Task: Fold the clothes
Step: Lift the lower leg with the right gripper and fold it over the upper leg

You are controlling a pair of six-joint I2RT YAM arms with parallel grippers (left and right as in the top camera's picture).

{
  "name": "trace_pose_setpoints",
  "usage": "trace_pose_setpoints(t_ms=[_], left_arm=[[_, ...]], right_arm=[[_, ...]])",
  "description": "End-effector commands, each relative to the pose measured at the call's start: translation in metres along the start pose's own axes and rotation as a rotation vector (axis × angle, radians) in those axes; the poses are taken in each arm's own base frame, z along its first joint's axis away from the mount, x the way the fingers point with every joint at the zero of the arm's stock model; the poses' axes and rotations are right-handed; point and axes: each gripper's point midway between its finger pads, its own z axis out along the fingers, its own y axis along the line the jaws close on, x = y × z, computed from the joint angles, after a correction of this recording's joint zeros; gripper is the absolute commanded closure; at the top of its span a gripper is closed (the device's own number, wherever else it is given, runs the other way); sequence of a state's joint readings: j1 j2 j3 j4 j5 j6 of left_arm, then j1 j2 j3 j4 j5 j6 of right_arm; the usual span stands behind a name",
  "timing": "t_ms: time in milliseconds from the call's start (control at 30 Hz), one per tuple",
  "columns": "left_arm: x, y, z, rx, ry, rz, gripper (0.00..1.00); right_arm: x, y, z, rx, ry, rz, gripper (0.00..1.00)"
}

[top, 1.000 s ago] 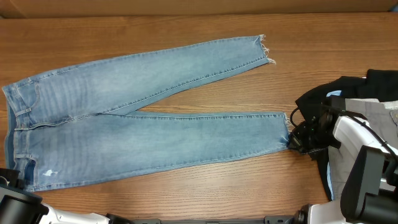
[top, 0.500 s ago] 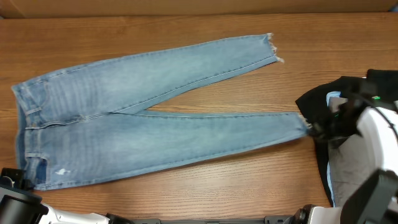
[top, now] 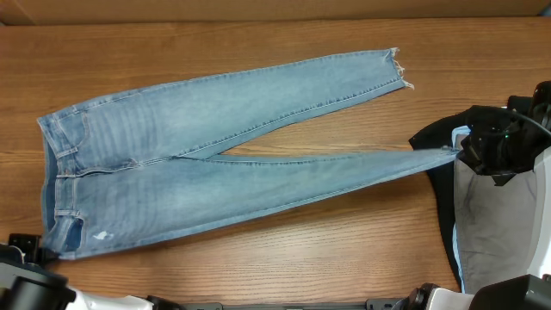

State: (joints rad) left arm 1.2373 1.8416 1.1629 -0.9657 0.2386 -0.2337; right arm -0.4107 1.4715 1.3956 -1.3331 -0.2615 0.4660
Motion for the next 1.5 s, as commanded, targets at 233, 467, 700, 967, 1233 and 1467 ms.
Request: trace_pose_setpoints(t_ms=[233, 467, 700, 967, 1233, 1467], left_arm=[[0.016, -0.017, -0.118, 0.046, -0.332, 0.033, 0.96], [0.043, -0.016, -0.178, 0.038, -0.509, 0.057, 0.96], [0.052, -0.020, -0.207, 0.049, -0.582, 0.068, 0.96], [0.039, -0.029, -0.188, 0.032, -0.523, 0.073, 0.96], [0.031, -0.038, -0.151, -0.077, -0.420, 0.127, 0.96], [0.024, -0.054, -0.130, -0.119, -0.389, 0.178, 0.96]], right_arm=[[-0.033, 0.010, -0.056, -0.003, -0.196, -0.027, 0.96], [-0.036, 0.034, -0.120, -0.071, -0.308, -0.059, 0.96], [-0.032, 0.049, -0.173, -0.130, -0.409, -0.086, 0.96], [-0.060, 0.063, -0.151, -0.145, -0.392, -0.046, 0.96], [-0.091, 0.105, -0.084, -0.158, -0.295, -0.114, 0.96], [-0.122, 0.156, -0.038, -0.242, -0.320, -0.201, 0.96]])
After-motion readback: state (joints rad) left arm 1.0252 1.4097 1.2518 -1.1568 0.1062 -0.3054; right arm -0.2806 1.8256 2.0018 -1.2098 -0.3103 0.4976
